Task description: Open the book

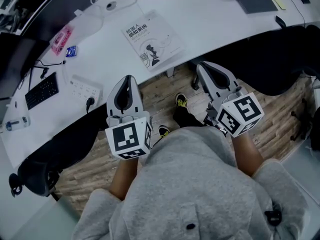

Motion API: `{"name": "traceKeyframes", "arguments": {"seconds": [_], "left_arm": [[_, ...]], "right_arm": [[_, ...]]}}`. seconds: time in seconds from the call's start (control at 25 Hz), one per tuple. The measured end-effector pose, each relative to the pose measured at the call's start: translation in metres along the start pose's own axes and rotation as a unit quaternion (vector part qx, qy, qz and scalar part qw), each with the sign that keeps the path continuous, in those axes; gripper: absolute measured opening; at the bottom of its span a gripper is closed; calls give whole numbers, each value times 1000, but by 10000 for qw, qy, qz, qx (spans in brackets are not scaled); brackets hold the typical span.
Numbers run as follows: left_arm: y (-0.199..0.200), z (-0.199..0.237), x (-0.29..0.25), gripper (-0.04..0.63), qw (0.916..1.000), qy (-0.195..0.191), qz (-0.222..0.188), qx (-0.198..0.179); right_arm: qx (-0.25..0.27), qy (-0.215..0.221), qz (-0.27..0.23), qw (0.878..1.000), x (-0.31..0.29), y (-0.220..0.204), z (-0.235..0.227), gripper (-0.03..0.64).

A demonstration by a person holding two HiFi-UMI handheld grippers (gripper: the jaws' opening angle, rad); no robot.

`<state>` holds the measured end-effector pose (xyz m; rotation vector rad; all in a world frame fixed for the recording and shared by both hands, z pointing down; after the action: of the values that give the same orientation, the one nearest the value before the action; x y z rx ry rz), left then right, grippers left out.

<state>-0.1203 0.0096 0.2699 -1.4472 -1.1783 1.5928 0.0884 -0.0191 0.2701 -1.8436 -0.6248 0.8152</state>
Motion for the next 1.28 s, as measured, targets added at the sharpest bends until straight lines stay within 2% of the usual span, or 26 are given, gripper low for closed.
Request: {"name": "traceKeyframes", "arguments": {"seconds": [0.24,0.6,1.28], "left_arm": [[8,-12,-17,15,10000,21,7,-25],[19,-25,-36,15,9998,203,29,-65],[31,-35,-35,15,9976,663,34,-197]], "right_arm": [[-47,-22,5,10000,-1,4,-22,32],[-49,230,63,9997,-9,10,-44,32],[-352,604,106,9975,-14,7,-63,33]]}}
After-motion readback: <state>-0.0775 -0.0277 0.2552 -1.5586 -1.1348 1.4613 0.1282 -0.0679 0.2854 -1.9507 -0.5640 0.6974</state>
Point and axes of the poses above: the fingertips, and each gripper's own axes: x backward along the fingers, z to its left, y out of its top, the point moved 3 cm from there along x, backward along the fingers, and after that the axes turned 1 degree about z, right-handed, at the moved point
